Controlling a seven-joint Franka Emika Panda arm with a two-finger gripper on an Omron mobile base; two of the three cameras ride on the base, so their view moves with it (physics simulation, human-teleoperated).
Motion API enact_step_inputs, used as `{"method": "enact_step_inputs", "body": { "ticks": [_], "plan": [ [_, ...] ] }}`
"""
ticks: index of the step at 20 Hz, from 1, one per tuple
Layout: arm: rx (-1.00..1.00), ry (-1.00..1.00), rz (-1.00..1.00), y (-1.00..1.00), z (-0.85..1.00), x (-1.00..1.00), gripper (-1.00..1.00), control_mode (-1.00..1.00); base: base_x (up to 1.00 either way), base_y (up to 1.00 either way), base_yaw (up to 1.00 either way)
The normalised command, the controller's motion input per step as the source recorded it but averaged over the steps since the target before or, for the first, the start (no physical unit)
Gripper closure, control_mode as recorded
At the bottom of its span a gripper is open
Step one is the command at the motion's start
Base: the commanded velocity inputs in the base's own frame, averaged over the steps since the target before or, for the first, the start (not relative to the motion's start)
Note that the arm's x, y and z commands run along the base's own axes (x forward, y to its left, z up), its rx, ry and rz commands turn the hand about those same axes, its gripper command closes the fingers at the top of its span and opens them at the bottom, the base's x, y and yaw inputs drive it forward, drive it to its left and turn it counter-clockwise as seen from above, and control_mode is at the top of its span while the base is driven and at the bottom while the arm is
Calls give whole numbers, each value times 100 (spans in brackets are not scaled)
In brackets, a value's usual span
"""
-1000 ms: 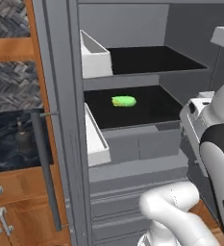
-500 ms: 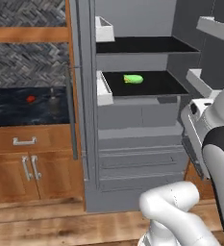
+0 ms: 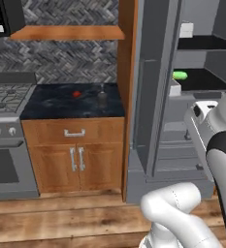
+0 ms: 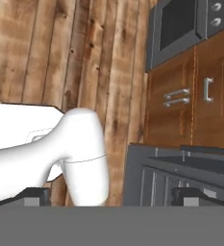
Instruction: Place the liquor on the top shelf of the fridge to keep it out of children's reach, and place the corn and bell pepper on lower shelves for easy access.
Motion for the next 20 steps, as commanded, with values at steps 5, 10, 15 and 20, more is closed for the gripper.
{"method": "enact_step_inputs", "body": {
  "ticks": [5, 10, 15, 20],
  "plan": [
    [0, 0, 0, 0, 0, 0, -100, 100, 11, 94, -26],
    [0, 0, 0, 0, 0, 0, -100, 100, 25, 81, -40],
    [0, 0, 0, 0, 0, 0, -100, 100, 36, 80, -52],
    [0, 0, 0, 0, 0, 0, -100, 100, 48, 90, -51]
  ]
}}
